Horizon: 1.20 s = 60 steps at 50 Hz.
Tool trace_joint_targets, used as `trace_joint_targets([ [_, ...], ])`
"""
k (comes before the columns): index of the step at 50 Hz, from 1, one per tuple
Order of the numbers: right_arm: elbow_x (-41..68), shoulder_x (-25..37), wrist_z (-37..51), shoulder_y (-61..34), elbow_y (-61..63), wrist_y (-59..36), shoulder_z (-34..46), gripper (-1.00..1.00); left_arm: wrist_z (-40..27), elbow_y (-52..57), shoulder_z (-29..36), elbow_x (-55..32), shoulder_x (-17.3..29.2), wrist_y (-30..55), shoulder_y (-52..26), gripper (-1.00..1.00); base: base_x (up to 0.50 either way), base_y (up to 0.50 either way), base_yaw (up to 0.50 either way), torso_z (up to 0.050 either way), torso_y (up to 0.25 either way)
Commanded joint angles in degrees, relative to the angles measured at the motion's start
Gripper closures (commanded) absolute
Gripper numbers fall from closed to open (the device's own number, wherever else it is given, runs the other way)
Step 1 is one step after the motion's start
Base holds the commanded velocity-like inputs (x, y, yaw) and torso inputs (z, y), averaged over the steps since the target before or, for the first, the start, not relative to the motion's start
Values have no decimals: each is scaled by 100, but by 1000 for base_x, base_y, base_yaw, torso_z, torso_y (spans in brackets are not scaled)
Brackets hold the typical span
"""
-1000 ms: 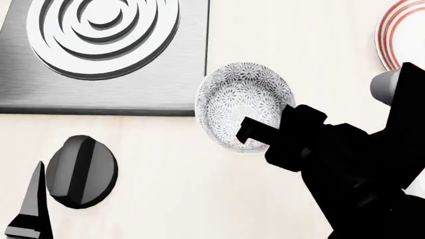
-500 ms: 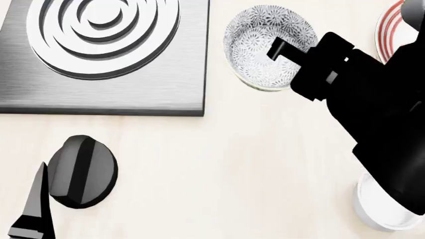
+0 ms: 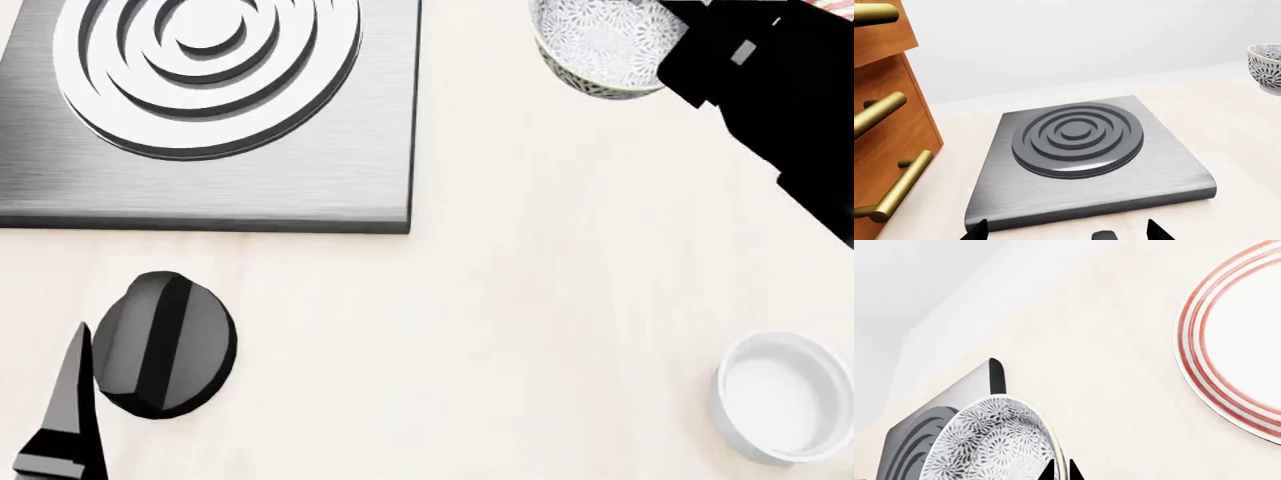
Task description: Pick the akita bowl next to the ramekin and place it on the plate.
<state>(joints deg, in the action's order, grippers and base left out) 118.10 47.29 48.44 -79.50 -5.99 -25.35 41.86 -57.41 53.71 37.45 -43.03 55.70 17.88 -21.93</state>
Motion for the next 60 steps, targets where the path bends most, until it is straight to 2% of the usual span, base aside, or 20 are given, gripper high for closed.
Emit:
trace_joint_targets([
  [1, -3, 51, -29, -243, -373, -73, -77, 100, -24, 23, -1, -47, -3, 66, -78, -100, 0, 0, 0, 0, 0],
  [23, -300, -87, -229, -709, -1517, -348, 135, 100, -7, -14, 35, -20, 2, 54, -85, -100, 0, 0, 0, 0, 0],
  [60, -721, -116, -449, -983, -2550, -288, 249, 100, 6, -140, -14, 12, 120, -119, 32, -100, 0, 0, 0, 0, 1],
])
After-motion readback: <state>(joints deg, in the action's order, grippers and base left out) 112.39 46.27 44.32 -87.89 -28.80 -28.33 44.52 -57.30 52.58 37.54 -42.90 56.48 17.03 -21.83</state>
